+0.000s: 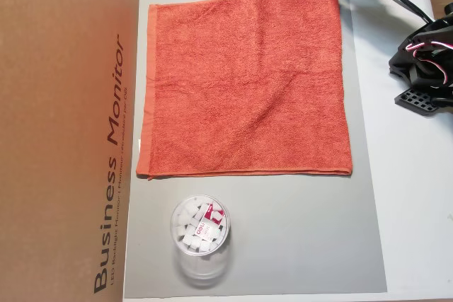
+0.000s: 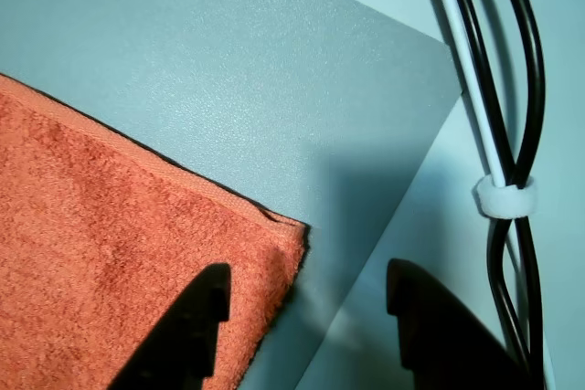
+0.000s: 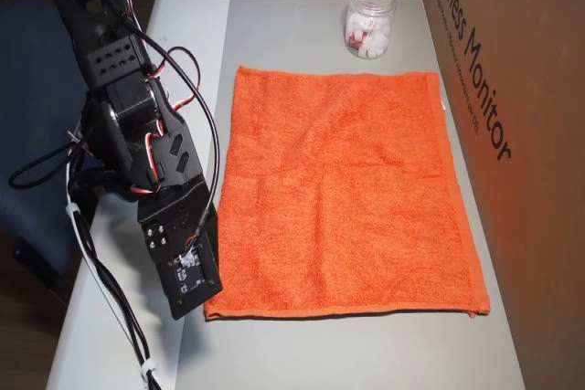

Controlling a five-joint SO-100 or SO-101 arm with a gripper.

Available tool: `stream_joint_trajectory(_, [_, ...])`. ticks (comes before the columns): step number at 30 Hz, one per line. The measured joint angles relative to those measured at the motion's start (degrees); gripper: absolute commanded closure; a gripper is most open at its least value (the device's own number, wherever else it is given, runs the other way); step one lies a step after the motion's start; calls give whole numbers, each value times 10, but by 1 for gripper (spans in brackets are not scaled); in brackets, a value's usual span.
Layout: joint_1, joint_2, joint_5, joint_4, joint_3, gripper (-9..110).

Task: Fold the blanket.

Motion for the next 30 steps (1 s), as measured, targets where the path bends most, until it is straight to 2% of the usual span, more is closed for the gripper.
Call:
stream_joint_trajectory(7, [1,-25,-18,-51,25,84])
stream_joint_trajectory(30, [-37,-116,-22,-54,25,84])
